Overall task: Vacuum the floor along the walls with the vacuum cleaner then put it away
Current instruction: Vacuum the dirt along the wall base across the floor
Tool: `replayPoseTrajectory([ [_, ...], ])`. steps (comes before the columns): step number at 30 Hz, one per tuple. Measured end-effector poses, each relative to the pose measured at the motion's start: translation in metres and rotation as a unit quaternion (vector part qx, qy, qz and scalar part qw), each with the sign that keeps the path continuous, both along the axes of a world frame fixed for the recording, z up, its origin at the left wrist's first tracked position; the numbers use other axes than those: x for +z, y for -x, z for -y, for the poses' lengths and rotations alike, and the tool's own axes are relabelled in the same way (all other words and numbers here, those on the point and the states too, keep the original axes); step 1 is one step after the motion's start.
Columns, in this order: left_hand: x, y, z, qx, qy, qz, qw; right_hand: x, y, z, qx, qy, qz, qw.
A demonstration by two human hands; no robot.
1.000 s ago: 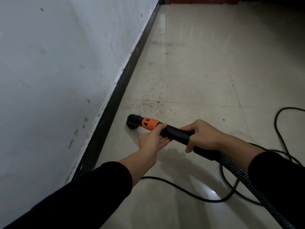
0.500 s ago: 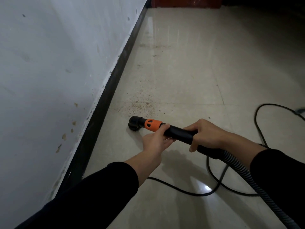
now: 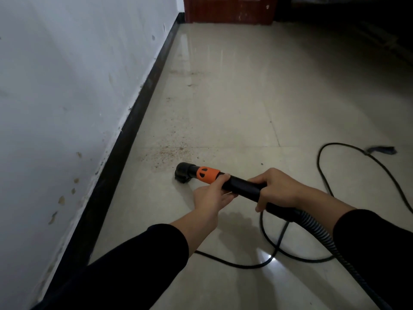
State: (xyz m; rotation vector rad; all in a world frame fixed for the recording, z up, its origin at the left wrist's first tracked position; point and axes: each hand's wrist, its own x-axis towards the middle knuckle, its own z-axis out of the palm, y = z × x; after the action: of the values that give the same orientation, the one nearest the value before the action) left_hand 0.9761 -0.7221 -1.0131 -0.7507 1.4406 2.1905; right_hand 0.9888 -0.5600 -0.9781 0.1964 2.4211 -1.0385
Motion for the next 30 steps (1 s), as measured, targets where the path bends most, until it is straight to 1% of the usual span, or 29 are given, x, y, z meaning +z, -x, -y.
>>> replayPoseTrajectory([
  [15,-0.005,0.007,-0.031,-0.047,0.015,-0.02,0.999,0.002,-0.014,-0.024,-0.062,0.007,-0.008,0.998],
  [21,-0.01,0.021,-0.041,-0.085,0.012,-0.029,0.996,-0.002,-0.011,-0.03,-0.104,-0.001,-0.02,0.994],
  [30,-0.022,0.036,-0.043,-0.088,0.006,-0.035,0.996,-0.01,-0.006,-0.027,-0.13,-0.006,-0.035,0.991],
])
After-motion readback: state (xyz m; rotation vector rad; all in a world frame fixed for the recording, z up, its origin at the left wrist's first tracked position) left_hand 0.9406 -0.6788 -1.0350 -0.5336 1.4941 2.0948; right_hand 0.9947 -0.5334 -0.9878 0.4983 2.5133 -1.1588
